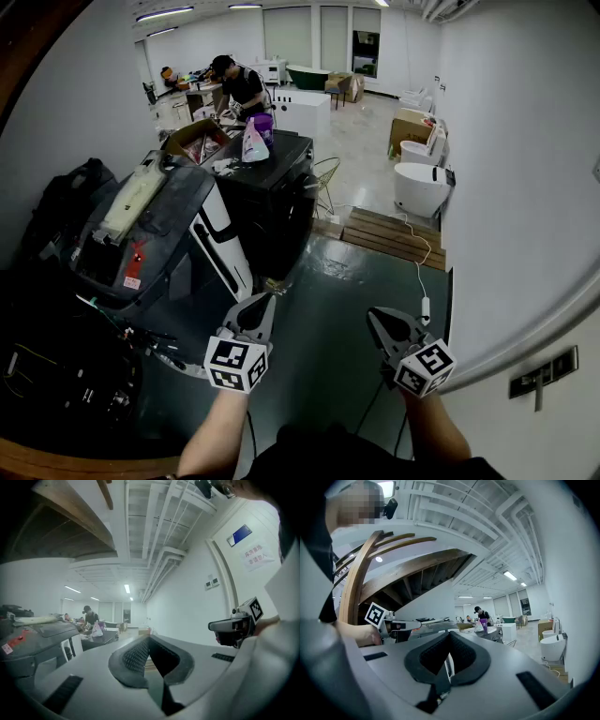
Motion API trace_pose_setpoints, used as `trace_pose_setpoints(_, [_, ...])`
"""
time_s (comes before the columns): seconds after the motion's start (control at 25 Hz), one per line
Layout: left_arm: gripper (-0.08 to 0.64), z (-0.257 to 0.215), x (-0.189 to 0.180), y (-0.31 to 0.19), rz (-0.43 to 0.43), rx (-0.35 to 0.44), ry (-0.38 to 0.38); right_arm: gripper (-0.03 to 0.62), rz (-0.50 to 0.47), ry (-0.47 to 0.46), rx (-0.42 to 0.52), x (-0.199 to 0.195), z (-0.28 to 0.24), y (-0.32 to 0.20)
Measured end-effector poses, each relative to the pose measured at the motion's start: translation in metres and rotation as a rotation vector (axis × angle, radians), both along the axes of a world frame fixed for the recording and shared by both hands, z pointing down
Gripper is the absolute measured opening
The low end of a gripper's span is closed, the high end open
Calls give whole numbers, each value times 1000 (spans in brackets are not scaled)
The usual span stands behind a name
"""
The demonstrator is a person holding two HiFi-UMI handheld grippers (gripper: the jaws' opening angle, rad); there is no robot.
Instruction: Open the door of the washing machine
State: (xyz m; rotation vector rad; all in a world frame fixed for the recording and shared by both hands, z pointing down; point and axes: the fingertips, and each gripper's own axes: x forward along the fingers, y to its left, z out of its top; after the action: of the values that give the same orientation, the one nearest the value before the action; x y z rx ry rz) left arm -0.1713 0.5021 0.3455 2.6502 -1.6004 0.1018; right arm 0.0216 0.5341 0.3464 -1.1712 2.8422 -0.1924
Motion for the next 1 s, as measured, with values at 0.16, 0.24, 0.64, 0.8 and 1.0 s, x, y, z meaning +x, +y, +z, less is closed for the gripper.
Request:
trace_pose_setpoints(0.16, [18,3,1,-1,1,-8,-1,12,12,7,-4,4,2,-2])
trace_pose_setpoints(0.24, [18,4,2,-1,1,-15,-3,12,18,17,-10,7,4,-3])
trace_pose_setpoints(0.64, [20,9,11,1,11,-43,-10,14,27,10,-6,15,4,-4])
trace_pose_setpoints(0.8, [23,6,13,2,12,-33,8,14,19,52,23,21,1,-1])
trace_pose_setpoints(1.0, [28,4,14,4,7,-39,2,33,3,102,36,26,2,-1])
